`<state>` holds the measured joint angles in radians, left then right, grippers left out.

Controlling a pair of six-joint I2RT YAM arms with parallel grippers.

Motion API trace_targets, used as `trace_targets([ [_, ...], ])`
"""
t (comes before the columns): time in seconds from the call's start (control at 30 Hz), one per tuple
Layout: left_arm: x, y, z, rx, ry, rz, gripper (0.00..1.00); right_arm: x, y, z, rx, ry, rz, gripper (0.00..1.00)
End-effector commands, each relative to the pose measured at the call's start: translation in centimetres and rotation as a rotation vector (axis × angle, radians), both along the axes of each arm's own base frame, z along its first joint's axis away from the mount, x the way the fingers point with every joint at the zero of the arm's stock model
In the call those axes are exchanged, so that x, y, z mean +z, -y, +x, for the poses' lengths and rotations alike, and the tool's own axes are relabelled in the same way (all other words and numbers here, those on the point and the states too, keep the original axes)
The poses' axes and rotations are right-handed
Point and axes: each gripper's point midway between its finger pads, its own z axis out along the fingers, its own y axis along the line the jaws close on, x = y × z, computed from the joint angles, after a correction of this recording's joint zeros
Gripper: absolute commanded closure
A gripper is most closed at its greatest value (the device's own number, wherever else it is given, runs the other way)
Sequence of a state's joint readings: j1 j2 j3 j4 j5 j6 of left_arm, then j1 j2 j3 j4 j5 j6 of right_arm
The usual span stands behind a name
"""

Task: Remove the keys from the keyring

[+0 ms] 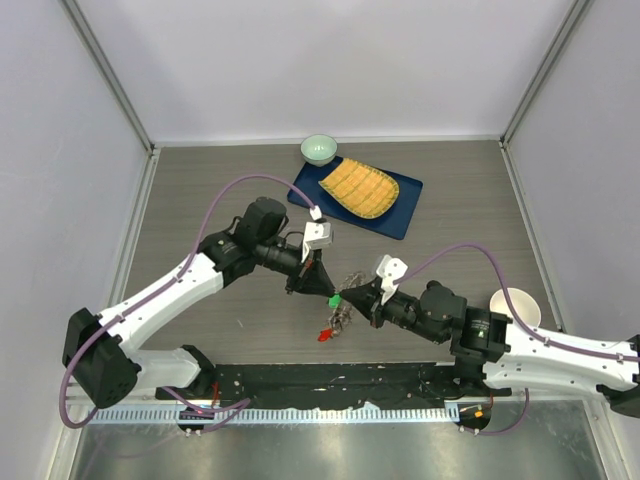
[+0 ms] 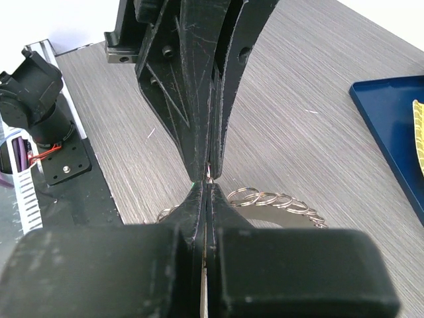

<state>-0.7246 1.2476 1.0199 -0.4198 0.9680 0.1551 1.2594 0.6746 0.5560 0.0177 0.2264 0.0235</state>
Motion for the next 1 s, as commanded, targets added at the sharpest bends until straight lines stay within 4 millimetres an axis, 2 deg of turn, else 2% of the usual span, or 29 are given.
trace_targets([
  [0.0, 2.7, 0.0, -0.1, 0.019, 0.016, -0.033, 1.0, 1.1, -0.5, 0.6, -0.02, 0.029, 0.041, 0.99],
  [0.23, 2.7, 0.2, 0.3, 0.086, -0.091, 0.027, 1.0, -0.4, -0.9, 1.2, -0.044, 0.015, -0.029, 0.99],
  [0.27, 1.8, 0.1, 0.6, 0.121, -0.149, 0.078, 1.0, -1.2, -1.1, 1.3, -0.044, 0.004, -0.066, 0.99],
  [0.33, 2.0, 0.3, 1.0, 0.143, -0.184, 0.115, 1.0, -1.8, -1.4, 1.4, -0.048, -0.004, -0.096, 0.99],
  [0.37, 1.0, 0.2, 0.9, 0.147, -0.234, 0.168, 1.0, -2.4, -1.5, 1.5, -0.049, -0.01, -0.116, 0.99],
  [0.47, 0.5, 0.5, 1.3, 0.169, -0.255, 0.205, 1.0, -3.2, -1.8, 1.9, -0.064, -0.013, -0.142, 0.99],
  [0.53, -0.1, 0.4, 1.2, 0.178, -0.254, 0.204, 1.0, -3.0, -1.8, 2.2, -0.082, -0.01, -0.14, 0.99],
  [0.63, 0.0, 0.5, 1.3, 0.198, -0.233, 0.16, 1.0, -2.8, -1.8, 2.4, -0.095, -0.008, -0.123, 0.99],
  [0.93, 0.1, 0.7, 1.6, 0.222, -0.213, 0.117, 1.0, -2.9, -1.4, 2.3, -0.105, -0.018, -0.076, 0.79],
  [0.97, -0.1, 0.6, 1.6, 0.226, -0.208, 0.12, 1.0, -3.0, -1.3, 2.2, -0.104, -0.022, -0.069, 0.72],
])
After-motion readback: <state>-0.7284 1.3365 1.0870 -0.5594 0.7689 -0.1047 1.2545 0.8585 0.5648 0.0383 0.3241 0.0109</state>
